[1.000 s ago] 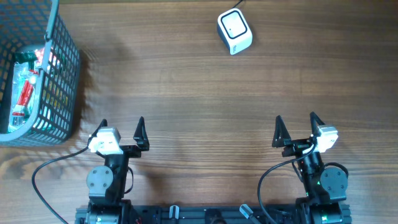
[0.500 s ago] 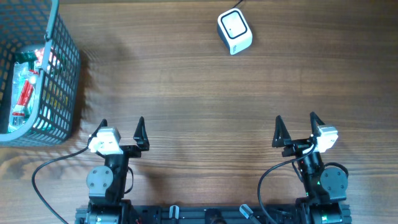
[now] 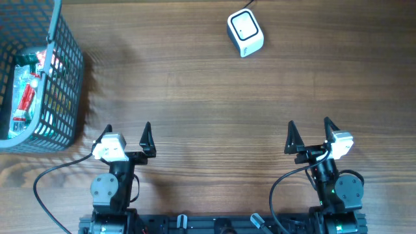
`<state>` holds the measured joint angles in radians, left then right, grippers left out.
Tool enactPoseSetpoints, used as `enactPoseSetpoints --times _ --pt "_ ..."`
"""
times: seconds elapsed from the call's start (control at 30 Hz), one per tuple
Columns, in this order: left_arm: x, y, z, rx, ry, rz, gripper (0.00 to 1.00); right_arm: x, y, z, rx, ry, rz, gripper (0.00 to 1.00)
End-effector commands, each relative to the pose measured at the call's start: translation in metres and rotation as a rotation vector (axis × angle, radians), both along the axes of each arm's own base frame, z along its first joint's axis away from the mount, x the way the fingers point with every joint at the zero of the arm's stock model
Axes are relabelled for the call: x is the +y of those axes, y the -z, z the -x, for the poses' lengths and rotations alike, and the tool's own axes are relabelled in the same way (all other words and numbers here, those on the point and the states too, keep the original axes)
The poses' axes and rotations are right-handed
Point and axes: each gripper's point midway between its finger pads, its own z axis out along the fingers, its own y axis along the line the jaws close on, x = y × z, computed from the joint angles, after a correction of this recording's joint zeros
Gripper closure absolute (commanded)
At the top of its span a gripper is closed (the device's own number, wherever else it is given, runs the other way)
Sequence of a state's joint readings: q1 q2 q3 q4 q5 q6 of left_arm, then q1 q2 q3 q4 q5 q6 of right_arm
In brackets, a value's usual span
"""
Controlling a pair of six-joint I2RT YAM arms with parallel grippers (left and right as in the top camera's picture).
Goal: Scan the item barcode
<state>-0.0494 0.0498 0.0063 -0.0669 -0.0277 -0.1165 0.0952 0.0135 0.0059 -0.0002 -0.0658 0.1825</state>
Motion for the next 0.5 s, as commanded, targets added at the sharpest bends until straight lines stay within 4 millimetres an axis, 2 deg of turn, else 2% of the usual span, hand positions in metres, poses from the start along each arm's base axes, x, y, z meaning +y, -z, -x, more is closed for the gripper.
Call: enactPoseSetpoints --times 0.0,0.07,0.13,0.23,0.33,0.43,0.47 --pt "-0.001 0.003 0.000 0.011 0.010 -0.015 0.00 -0.001 -0.002 0.000 -0.006 0.010 -0.008 0.00" --pt "-0.001 -0.001 -0.001 -0.006 0.006 -0.016 0.00 -0.001 -0.002 0.000 -0.006 0.010 -0.008 0.00" --pt "-0.006 -0.021 -0.002 -0.086 0.035 -0.009 0.00 -0.001 -0.002 0.000 -0.006 0.010 -0.008 0.00" --pt "-0.026 -0.058 0.003 -0.232 0.152 0.021 0.00 -0.001 -0.002 0.000 -0.006 0.010 -0.008 0.00" --pt "-0.030 -0.100 0.012 -0.305 0.182 0.104 0.00 -0.001 -0.002 0.000 -0.006 0.010 -0.008 0.00" --pt "-0.030 -0.169 0.029 -0.349 0.196 0.165 0.00 -0.001 -0.002 0.000 -0.006 0.010 -0.008 0.00" --pt "-0.028 -0.186 0.031 -0.360 0.183 0.165 0.00 -0.001 -0.002 0.000 -0.006 0.010 -0.008 0.00"
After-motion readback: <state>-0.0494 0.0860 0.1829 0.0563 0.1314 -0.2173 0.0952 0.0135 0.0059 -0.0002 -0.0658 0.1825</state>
